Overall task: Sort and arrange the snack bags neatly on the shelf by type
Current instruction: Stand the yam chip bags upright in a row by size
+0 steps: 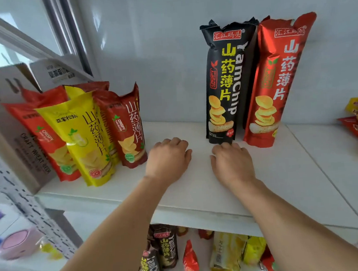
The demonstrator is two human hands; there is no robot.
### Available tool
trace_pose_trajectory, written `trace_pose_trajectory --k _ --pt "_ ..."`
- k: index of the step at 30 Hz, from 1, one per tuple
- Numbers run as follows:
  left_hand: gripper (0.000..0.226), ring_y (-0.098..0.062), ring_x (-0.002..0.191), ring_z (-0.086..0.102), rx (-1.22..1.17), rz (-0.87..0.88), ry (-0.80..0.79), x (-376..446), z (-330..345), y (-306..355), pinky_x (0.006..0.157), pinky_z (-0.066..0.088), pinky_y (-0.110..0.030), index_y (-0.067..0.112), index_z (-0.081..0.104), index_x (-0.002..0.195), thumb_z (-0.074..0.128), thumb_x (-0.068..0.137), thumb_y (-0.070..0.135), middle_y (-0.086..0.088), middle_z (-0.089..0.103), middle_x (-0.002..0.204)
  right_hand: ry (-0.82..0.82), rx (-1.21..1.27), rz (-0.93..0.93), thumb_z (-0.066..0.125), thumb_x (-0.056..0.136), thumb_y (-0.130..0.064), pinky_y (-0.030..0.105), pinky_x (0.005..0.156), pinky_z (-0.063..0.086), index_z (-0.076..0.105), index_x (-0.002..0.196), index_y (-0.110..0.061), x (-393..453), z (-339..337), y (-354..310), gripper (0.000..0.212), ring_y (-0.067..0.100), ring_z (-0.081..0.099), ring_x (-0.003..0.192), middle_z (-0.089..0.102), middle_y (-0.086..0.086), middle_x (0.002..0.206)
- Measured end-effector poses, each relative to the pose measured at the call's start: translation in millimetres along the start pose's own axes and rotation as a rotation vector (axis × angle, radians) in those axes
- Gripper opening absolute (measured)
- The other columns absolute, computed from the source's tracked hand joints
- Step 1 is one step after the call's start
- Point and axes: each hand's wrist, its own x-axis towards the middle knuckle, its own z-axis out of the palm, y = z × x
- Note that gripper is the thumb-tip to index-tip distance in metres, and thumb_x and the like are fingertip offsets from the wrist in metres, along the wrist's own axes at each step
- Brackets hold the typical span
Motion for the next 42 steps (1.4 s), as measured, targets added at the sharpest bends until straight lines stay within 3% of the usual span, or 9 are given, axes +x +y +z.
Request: trace_pose_trajectory --k 7,14,19,23,29,35,38,42 --pt "0.016 -0.027 0.069 0.068 0.073 -0.039 0.099 -47 -35 -16 0.056 0.051 -0.033 0.015 0.075 0.085 0.069 0.087 0.030 -0.002 0.072 0.081 -0.019 0.065 -0.143 0.041 0.098 -0.016 0.036 0.082 0.037 0.062 0.111 -0.015 -20 -13 -36 0.025 0.027 0.053 0.105 0.062 0.004 0.111" --pt "0.014 -0.025 0.071 0.070 0.093 -0.154 0.143 -80 -56 -40 0.054 0.052 -0.032 0.017 0.077 0.090 0.074 0.082 0.029 0.002 0.074 0.085 -0.016 0.155 -0.228 0.039 0.100 -0.019 0.036 0.084 0.038 0.063 0.112 -0.016 -27 -24 -79 0.027 0.027 0.053 0.105 0.062 0.004 0.112" --pt "0.022 -0.026 0.074 0.068 0.034 -0.225 0.214 -97 -59 -65 0.056 0.053 -0.036 0.017 0.075 0.086 0.059 0.091 0.031 0.002 0.070 0.081 -0.001 0.211 -0.253 0.039 0.102 -0.023 0.037 0.085 0.040 0.062 0.113 -0.017 -24 -30 -108 0.026 0.026 0.054 0.106 0.063 0.002 0.113" --pt "0.031 -0.028 0.092 0.066 -0.044 -0.246 0.348 -112 -60 -91 0.075 0.056 -0.041 0.011 0.075 0.097 0.051 0.094 0.030 -0.003 0.072 0.101 0.005 0.336 -0.204 0.041 0.102 -0.030 0.037 0.086 0.044 0.059 0.121 -0.018 -21 -31 -134 0.029 0.024 0.054 0.107 0.063 0.001 0.118" --pt "0.041 -0.027 0.119 0.049 -0.186 -0.477 0.504 -121 -61 -119 0.099 0.042 -0.044 0.010 0.068 0.117 0.050 0.094 0.038 -0.010 0.061 0.127 0.005 0.585 -0.058 0.051 0.097 -0.044 0.036 0.090 0.047 0.050 0.134 -0.021 -9 -23 -171 0.043 0.021 0.052 0.116 0.057 0.000 0.128" --pt "0.049 -0.021 0.131 0.043 -0.440 -0.606 0.477 -118 -58 -131 0.105 0.043 -0.047 0.010 0.057 0.132 0.056 0.095 0.043 -0.008 0.054 0.138 0.051 0.768 0.111 0.062 0.090 -0.049 0.036 0.093 0.044 0.038 0.144 -0.019 3 -10 -194 0.066 0.020 0.048 0.123 0.047 0.003 0.138" --pt "0.065 -0.023 0.139 0.035 -0.565 -0.714 0.436 -113 -55 -127 0.113 0.032 -0.040 0.009 0.044 0.145 0.066 0.092 0.041 -0.009 0.045 0.148 0.064 0.807 0.172 0.065 0.088 -0.048 0.038 0.099 0.041 0.031 0.149 -0.017 7 -5 -200 0.077 0.025 0.042 0.133 0.038 0.006 0.147" --pt "0.080 -0.023 0.138 0.037 -0.635 -0.745 0.408 -109 -48 -128 0.110 0.032 -0.035 0.008 0.036 0.149 0.068 0.088 0.047 -0.009 0.043 0.149 0.065 0.856 0.235 0.069 0.085 -0.049 0.042 0.108 0.038 0.021 0.153 -0.015 17 3 -203 0.090 0.027 0.033 0.141 0.028 0.008 0.156"
